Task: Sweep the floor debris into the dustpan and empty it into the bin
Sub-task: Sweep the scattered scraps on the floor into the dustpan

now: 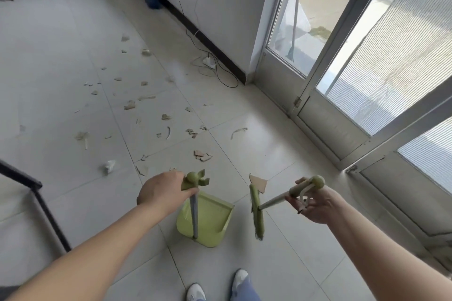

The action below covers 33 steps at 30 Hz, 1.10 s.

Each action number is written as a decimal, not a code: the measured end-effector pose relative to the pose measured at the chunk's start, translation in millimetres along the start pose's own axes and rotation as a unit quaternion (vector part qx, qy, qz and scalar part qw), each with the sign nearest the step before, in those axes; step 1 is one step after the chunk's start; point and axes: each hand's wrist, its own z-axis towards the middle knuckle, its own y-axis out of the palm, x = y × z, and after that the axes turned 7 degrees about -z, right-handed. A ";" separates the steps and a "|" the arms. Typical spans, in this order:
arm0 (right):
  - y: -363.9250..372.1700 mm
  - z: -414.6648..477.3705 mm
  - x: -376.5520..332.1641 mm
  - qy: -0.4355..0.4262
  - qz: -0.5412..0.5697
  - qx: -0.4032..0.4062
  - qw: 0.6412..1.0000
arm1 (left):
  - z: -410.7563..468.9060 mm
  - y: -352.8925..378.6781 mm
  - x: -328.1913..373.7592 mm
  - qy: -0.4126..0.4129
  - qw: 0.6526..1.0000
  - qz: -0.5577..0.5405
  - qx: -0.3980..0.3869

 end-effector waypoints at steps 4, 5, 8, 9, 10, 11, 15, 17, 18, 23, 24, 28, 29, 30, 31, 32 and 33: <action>2.4 9.2 -14.9 0.001 0.010 0.007 1.000 | 10.9 5.0 3.0 -0.004 1.000 -0.001 -0.007; 3.3 12.8 -19.9 -0.001 0.011 0.008 1.000 | 14.5 6.5 4.2 -0.006 1.000 -0.003 -0.006; 5.2 24.3 -36.6 0.001 0.010 0.011 1.000 | 24.5 10.3 8.0 -0.021 1.000 -0.010 -0.006; 5.3 28.1 -42.8 0.005 0.011 0.012 1.000 | 28.2 12.2 8.9 -0.026 1.000 -0.012 -0.007; 5.1 32.6 -49.4 0.008 0.011 0.014 1.000 | 32.3 13.4 10.5 -0.031 0.999 -0.013 -0.008; 4.5 37.6 -56.5 0.009 0.011 0.016 1.000 | 37.1 14.4 12.3 -0.036 0.999 -0.013 -0.011; 0.1 60.8 -84.1 0.011 0.005 0.020 1.000 | 57.4 15.2 21.7 -0.048 0.999 -0.017 -0.019; -2.9 74.4 -96.5 0.013 0.005 0.018 1.000 | 65.7 16.5 26.3 -0.051 0.998 -0.019 -0.026; -4.5 82.1 -102.4 0.014 0.005 0.014 1.000 | 69.7 17.4 28.4 -0.054 0.998 -0.020 -0.030; -6.6 126.7 -120.6 0.024 -0.022 -0.009 0.999 | 83.2 17.1 36.3 -0.062 0.996 -0.037 -0.042; -5.3 136.3 -122.7 0.040 -0.029 -0.010 0.999 | 85.5 16.7 37.3 -0.063 0.996 -0.038 -0.043; 15.7 162.2 -130.1 0.106 -0.036 -0.019 0.994 | 93.7 17.7 36.2 -0.078 0.996 -0.033 -0.037; 24.0 165.9 -130.7 0.116 -0.037 -0.018 0.992 | 95.2 18.5 35.3 -0.084 0.995 -0.031 -0.036; 32.5 169.4 -130.4 0.126 -0.036 -0.012 0.991 | 96.4 18.9 34.7 -0.089 0.995 -0.032 -0.035; 41.1 172.7 -128.9 0.133 -0.030 -0.011 0.991 | 97.4 19.1 33.7 -0.094 0.995 -0.032 -0.033; 50.0 175.1 -126.6 0.136 -0.032 -0.014 0.990 | 98.2 19.4 32.1 -0.098 0.994 -0.031 -0.030; 59.5 176.8 -123.2 0.136 -0.035 -0.019 0.990 | 98.6 19.2 30.6 -0.100 0.994 -0.031 -0.027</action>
